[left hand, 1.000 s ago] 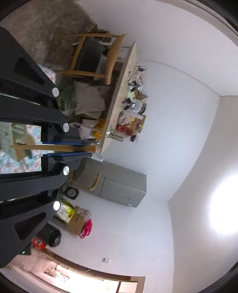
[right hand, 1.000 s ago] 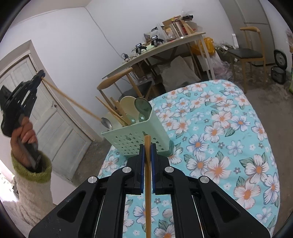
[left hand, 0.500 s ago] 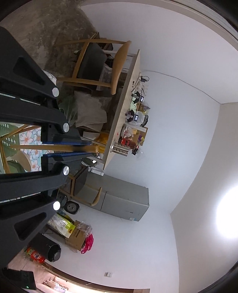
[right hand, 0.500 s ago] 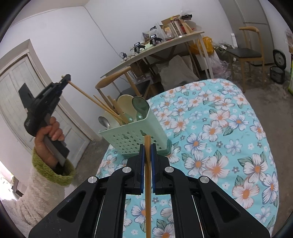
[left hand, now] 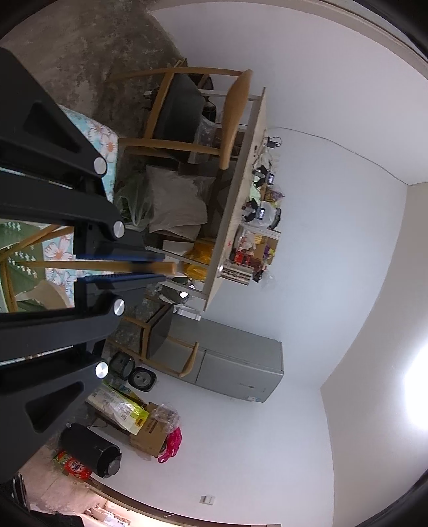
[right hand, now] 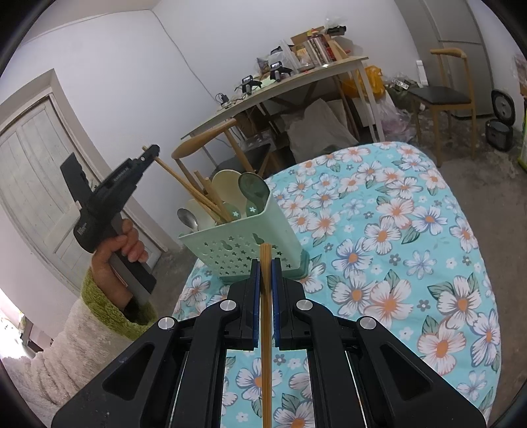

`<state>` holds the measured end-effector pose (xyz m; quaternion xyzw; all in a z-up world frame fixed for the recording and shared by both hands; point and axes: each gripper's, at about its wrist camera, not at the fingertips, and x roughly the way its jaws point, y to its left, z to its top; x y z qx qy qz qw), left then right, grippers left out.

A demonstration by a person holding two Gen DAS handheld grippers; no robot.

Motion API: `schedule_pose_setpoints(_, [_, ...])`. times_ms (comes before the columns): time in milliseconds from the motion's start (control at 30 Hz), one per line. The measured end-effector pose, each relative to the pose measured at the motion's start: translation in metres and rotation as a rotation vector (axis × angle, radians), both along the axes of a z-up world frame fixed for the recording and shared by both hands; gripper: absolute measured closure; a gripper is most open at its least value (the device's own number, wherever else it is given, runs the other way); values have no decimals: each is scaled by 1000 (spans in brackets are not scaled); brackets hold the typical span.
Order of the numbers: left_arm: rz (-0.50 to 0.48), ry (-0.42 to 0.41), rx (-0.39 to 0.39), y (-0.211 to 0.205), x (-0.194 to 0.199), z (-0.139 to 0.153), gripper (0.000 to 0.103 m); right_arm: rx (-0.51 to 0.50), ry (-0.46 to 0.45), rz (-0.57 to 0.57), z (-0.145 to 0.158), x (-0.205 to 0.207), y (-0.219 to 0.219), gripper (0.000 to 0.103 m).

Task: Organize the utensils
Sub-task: 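Lower the chopstick into the holder and open the left tool, then lower the chopstick into the holder and open the right tool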

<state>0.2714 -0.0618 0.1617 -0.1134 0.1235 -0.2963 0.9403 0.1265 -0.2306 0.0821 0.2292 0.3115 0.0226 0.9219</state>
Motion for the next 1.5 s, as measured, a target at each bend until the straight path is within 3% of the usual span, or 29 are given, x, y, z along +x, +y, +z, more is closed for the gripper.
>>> schedule_pose_setpoints(233, [-36, 70, 22, -1, 3, -10, 97, -2, -1, -3, 1, -1, 0, 98])
schedule_pose_setpoints(333, [-52, 90, 29, 0, 1, -10, 82, -6, -3, 1, 1, -2, 0, 98])
schedule_pose_setpoints(400, [-50, 81, 21, 4, -3, -8, 64, -10, -6, 3, 3, -2, 1, 98])
schedule_pose_setpoints(600, [-56, 58, 22, 13, -17, -1, 54, -33, -30, 11, 18, 2, 7, 98])
schedule_pose_setpoints(800, [-56, 64, 67, 36, -48, -4, 45, -89, -131, 54, 63, 14, 20, 98])
schedule_pose_setpoints(967, [-45, 107, 131, 60, -80, -25, 38, -121, -244, 107, 108, 39, 35, 98])
schedule_pose_setpoints(1167, [-26, 244, 180, 90, -108, -73, 31, -129, -332, 151, 145, 83, 46, 98])
schedule_pose_setpoints(1333, [-9, 342, 208, 107, -124, -108, 31, -141, -387, 168, 162, 125, 54, 98])
schedule_pose_setpoints(1500, [33, 371, 208, 125, -132, -119, 30, -214, -430, 142, 166, 159, 65, 98])
